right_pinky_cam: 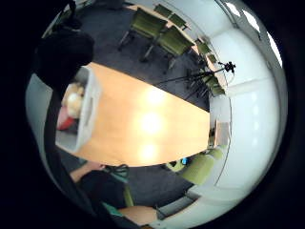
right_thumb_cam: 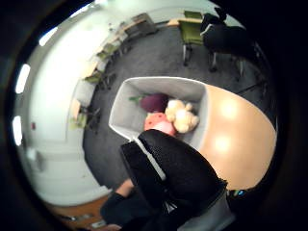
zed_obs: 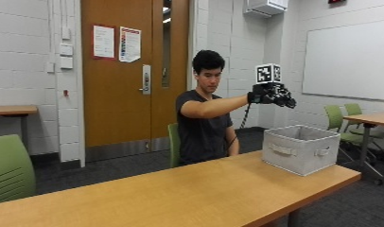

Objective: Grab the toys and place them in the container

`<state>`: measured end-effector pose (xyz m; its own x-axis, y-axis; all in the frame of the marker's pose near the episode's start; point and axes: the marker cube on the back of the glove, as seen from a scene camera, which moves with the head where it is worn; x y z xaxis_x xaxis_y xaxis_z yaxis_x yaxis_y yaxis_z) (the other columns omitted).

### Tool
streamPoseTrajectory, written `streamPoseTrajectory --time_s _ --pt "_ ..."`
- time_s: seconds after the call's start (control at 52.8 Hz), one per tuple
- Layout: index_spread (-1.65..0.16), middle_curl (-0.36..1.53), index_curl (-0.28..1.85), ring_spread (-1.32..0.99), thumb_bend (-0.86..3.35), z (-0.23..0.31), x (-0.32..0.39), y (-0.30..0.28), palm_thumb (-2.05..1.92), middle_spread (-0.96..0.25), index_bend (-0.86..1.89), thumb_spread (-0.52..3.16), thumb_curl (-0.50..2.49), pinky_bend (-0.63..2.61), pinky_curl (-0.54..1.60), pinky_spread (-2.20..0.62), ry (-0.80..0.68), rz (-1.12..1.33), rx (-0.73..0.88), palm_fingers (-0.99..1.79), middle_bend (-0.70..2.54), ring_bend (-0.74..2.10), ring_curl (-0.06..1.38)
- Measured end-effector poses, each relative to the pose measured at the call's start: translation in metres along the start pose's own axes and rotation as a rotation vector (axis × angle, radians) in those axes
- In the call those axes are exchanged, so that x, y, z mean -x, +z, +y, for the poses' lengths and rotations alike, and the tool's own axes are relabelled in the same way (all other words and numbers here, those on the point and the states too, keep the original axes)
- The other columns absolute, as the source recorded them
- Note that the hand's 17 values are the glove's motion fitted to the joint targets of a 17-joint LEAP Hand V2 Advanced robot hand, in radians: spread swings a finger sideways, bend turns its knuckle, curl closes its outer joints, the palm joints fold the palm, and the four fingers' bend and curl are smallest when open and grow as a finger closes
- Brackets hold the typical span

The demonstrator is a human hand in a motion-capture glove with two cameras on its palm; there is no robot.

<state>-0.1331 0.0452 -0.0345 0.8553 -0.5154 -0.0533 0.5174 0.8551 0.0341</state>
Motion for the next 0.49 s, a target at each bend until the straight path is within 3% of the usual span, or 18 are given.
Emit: streamPoseTrajectory --time_s 0.038,0.095,0.493 --pt "-0.38 0.65 0.35 -0.28 -0.12 0.005 -0.026 0.004 -0.17 -0.23 0.22 1.03 0.27 0.95 0.35 -0.18 0.193 0.059 0.0 0.29 0.31 0.65 0.34" --pt "-0.38 0.65 0.37 -0.29 -0.11 0.021 -0.051 0.006 -0.16 -0.22 0.27 1.05 0.24 0.87 0.33 -0.17 0.305 0.084 0.007 0.27 0.33 0.61 0.33" --pt "-0.33 0.59 0.47 -0.35 -0.1 0.122 -0.14 0.057 -0.14 -0.19 0.37 1.1 0.14 0.68 0.28 -0.17 0.43 0.059 0.071 0.08 0.28 0.39 0.27"
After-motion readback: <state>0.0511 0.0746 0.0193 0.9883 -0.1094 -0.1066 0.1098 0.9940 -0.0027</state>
